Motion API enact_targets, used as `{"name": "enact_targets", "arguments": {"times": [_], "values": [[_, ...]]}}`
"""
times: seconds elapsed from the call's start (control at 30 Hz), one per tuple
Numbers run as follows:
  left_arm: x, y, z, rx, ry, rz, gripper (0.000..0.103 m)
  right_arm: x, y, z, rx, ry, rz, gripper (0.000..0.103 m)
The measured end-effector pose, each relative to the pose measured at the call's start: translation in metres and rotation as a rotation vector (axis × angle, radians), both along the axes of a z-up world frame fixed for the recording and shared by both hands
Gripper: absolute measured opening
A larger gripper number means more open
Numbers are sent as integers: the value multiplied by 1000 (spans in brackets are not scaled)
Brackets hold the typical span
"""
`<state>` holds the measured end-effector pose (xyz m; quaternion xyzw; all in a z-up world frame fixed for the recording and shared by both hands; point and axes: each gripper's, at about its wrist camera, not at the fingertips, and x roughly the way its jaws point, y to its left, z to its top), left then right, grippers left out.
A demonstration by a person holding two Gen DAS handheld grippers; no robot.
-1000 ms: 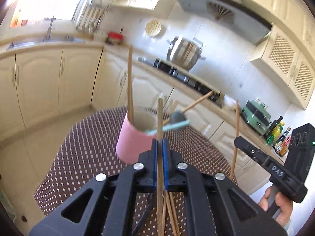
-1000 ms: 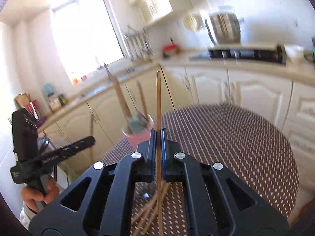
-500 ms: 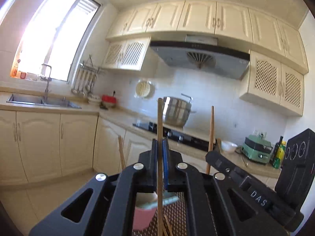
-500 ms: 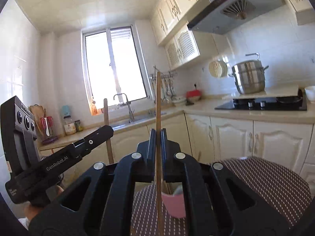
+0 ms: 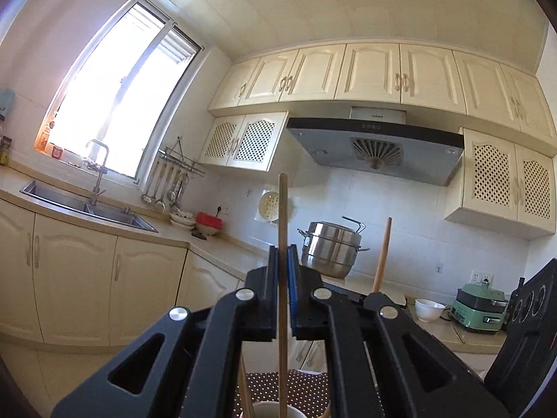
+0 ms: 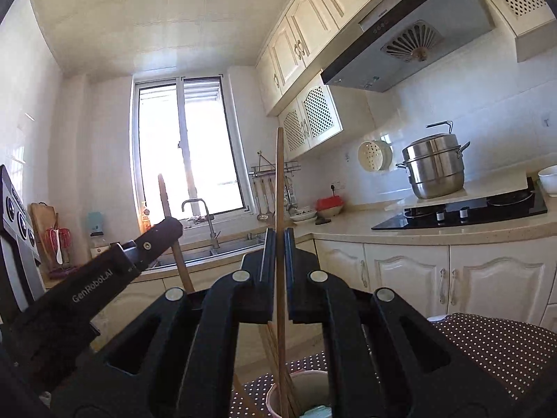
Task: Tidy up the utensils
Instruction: 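Lift both chopsticks up and lower them into the pink cup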
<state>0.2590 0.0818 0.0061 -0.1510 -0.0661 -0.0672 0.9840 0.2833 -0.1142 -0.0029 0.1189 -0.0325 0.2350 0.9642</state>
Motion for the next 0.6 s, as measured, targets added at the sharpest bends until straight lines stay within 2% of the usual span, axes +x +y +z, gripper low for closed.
{"name": "enact_targets", "arguments": {"times": [0.13,0.27,0.6], "values": [[0,1,1,-1,-65,36,5,6,3,-4,-2,-19,-26,5],[9,-1,-3,-2,-78,44,5,9,7,-12,-6,-27,-41,5],[33,-2,-31,11,32,12,5,7,22,-25,-73,-33,-60,5]]}}
